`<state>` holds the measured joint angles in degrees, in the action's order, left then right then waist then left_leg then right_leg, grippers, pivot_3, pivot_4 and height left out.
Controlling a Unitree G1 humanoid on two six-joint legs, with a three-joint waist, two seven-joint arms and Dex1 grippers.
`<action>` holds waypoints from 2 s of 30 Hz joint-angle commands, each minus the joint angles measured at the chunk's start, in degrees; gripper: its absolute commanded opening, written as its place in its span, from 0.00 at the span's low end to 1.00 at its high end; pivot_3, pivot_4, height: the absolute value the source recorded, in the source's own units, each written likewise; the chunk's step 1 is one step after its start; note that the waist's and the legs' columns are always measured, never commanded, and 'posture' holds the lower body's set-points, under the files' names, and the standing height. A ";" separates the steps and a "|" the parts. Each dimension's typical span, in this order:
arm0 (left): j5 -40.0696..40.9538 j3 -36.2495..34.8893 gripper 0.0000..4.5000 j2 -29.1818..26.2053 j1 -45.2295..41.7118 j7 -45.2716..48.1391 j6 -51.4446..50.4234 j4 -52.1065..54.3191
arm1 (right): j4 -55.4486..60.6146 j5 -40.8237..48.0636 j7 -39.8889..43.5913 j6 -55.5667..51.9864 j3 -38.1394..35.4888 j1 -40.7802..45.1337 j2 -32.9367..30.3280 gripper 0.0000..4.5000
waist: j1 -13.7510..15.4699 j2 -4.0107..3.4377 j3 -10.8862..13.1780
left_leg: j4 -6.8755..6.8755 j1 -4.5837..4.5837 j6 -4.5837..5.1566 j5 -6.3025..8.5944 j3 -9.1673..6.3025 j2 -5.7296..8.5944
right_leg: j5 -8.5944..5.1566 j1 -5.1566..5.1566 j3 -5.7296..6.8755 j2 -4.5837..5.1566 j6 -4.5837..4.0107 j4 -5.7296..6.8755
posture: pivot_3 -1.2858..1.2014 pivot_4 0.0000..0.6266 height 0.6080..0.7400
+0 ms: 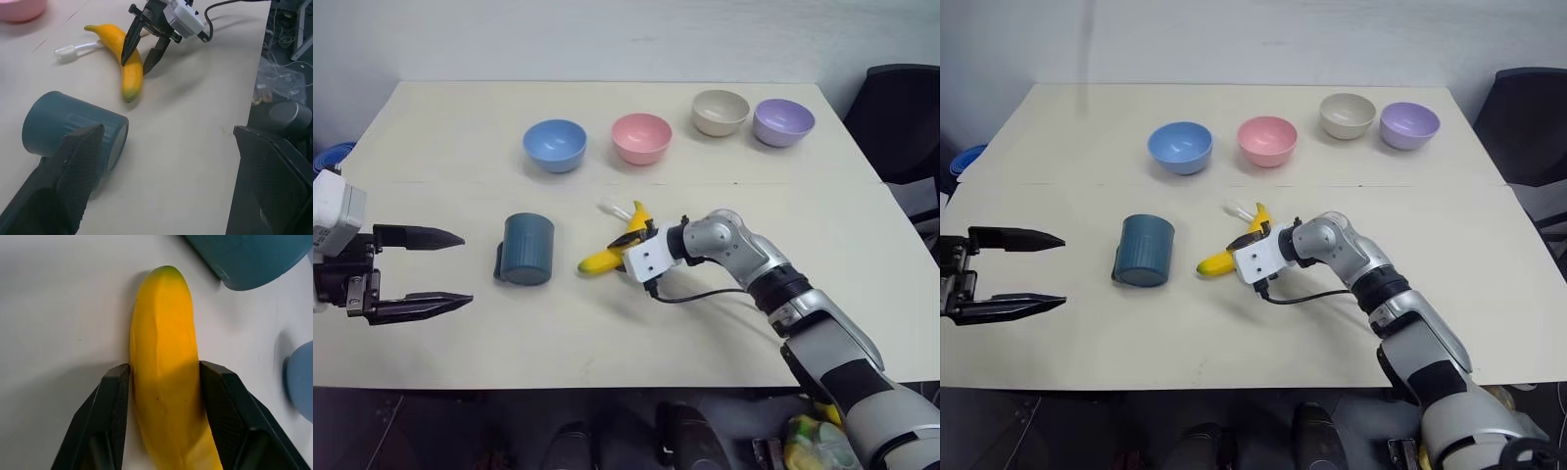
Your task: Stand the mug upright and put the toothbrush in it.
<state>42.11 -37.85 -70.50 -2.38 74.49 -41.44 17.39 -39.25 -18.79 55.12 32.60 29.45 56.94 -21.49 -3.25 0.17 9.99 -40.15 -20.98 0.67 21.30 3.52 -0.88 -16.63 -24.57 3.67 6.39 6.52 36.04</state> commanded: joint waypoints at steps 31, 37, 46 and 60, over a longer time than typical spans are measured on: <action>5.15 28.55 1.00 13.66 -26.18 -5.34 0.78 3.84 | 47.02 16.94 -3.11 -51.66 -50.35 -49.82 -28.17 0.30 | 2.66 0.02 0.01 | -0.04 0.12 0.21 -0.08 0.27 0.26 | 0.16 0.09 -0.27 -0.05 0.13 -0.03 | 0.52 0.24 1.00; 3.80 31.13 1.00 14.77 -29.69 -4.51 1.16 2.13 | 42.44 19.58 -6.01 -52.11 -49.25 -51.87 -25.97 0.51 | 2.27 0.01 0.01 | 0.11 0.36 0.17 -0.10 0.44 0.19 | 0.16 0.16 -0.48 -0.15 0.12 -0.03 | 0.52 0.24 1.00; 1.23 29.78 1.00 13.65 -28.36 -4.26 2.63 0.11 | 48.68 25.79 -6.34 -59.07 -51.21 -47.32 -28.79 0.99 | 3.02 0.00 0.02 | 0.08 0.36 0.18 -0.09 0.45 0.13 | 0.16 0.16 -0.56 -0.12 0.12 -0.04 | 0.52 0.24 1.00; 1.05 12.79 1.00 6.78 -14.77 -10.92 -4.54 -2.07 | 63.24 40.55 -7.36 -77.84 -29.07 -27.19 -16.40 0.99 | 3.11 -0.01 0.06 | 0.09 0.07 0.20 -0.03 0.30 0.11 | 0.13 -0.07 -0.45 -0.05 0.06 -0.08 | 0.52 0.24 1.00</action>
<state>42.99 -21.49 -62.43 -18.06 65.33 -43.82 16.56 20.62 20.10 46.19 -47.09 1.52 28.53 -36.91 -0.14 0.16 10.05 -40.10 -21.02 0.90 21.29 3.76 -0.76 -16.50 -24.68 3.31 6.35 6.58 35.94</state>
